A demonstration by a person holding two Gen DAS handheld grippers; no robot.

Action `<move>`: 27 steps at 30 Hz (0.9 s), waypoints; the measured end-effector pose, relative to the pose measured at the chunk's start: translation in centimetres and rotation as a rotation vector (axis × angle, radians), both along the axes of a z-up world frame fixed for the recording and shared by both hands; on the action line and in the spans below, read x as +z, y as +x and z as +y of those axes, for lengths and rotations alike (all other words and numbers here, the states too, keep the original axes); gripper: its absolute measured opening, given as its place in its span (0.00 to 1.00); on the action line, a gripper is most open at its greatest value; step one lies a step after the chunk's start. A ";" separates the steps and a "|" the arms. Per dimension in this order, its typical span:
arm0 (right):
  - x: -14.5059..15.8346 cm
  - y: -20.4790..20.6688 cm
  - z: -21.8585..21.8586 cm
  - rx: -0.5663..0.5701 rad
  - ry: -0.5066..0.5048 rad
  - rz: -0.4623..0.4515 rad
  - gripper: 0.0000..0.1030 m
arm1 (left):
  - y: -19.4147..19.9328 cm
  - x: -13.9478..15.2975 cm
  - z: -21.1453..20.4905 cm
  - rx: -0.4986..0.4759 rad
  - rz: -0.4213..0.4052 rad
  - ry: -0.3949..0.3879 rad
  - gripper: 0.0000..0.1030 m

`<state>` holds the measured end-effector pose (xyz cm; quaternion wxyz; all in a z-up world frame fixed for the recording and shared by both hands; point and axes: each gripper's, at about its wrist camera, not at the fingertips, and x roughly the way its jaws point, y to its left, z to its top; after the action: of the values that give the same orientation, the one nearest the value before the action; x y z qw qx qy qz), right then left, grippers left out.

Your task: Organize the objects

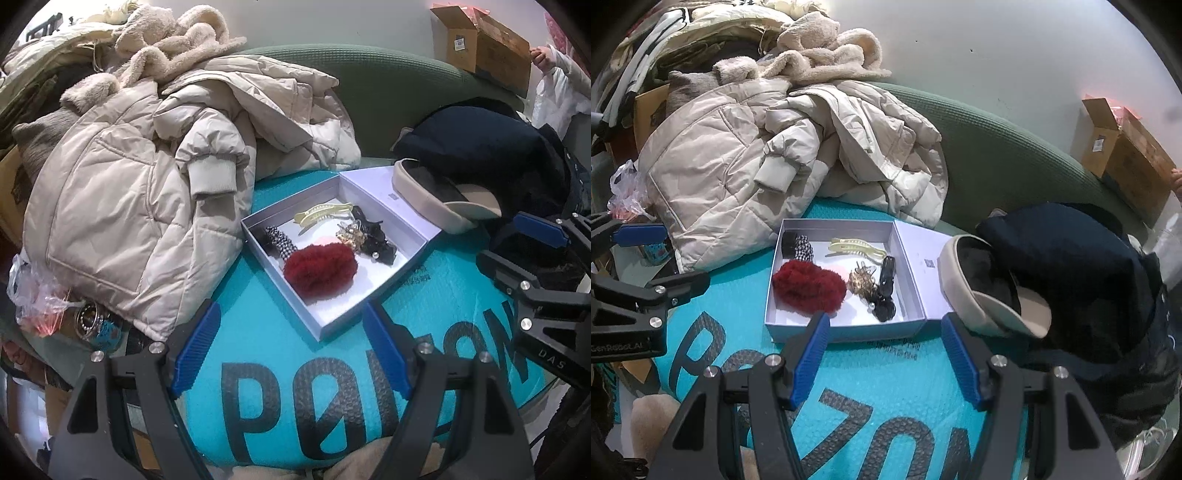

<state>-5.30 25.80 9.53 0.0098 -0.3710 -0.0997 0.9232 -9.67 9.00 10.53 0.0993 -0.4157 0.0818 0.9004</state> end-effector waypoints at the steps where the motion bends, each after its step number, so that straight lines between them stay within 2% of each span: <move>1: -0.1 0.2 0.0 0.000 -0.005 -0.002 0.61 | 0.3 -0.2 -0.1 0.001 -0.004 0.001 0.76; 12: -1.2 1.9 -0.4 -0.042 -0.019 -0.011 0.61 | 2.3 -1.7 -1.5 0.025 -0.026 0.031 0.76; 18: -1.1 1.9 -0.7 -0.033 -0.016 -0.010 0.61 | 2.6 -1.5 -2.1 0.036 -0.026 0.040 0.81; 27: -0.9 2.3 -1.1 -0.014 -0.010 -0.009 0.61 | 3.1 -1.4 -2.7 0.046 -0.040 0.042 0.82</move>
<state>-2.99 24.68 8.62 0.0138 -0.3757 -0.0927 0.9220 -6.59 6.31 9.13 0.0888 -0.4331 0.0511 0.8955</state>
